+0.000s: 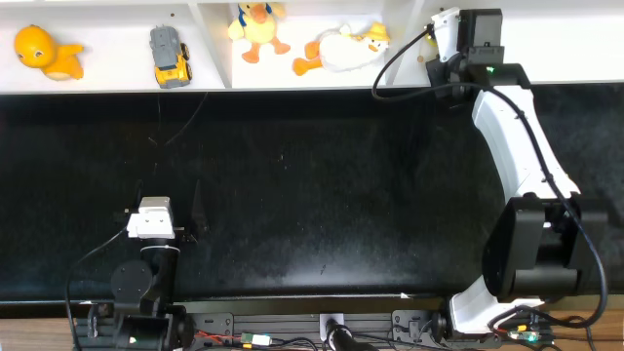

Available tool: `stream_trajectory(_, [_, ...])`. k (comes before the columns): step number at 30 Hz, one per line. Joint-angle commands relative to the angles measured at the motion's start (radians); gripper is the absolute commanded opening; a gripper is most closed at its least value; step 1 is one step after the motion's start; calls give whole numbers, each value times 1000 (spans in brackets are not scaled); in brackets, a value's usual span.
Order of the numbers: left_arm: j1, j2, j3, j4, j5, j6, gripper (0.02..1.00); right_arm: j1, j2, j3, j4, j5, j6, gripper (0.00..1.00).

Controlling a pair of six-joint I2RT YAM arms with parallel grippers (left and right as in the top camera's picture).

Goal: Store Toys

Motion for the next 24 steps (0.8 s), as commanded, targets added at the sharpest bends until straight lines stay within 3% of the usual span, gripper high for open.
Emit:
stream_trajectory(1, [-8, -11, -5, 0, 6, 23, 998, -4, 23, 34, 28, -32, 18, 42])
stream_trajectory(9, [-8, -11, -5, 0, 6, 23, 998, -3, 69, 34, 49, -69, 41, 51])
stream_trajectory(11, [-8, -11, -5, 0, 6, 23, 998, -3, 73, 34, 50, -69, 41, 224])
stream_trajectory(14, [-8, -11, -5, 0, 6, 23, 998, -3, 74, 34, 48, -69, 41, 575])
stream_trajectory(18, [-8, -11, -5, 0, 6, 23, 998, -4, 69, 34, 18, -56, 85, 932])
stream_trajectory(19, [-8, -11, -5, 0, 6, 23, 998, -4, 66, 34, -5, -50, 86, 991])
stream_trajectory(24, [-8, -11, -5, 0, 6, 23, 998, -9, 7, -32, -65, 42, 84, 998])
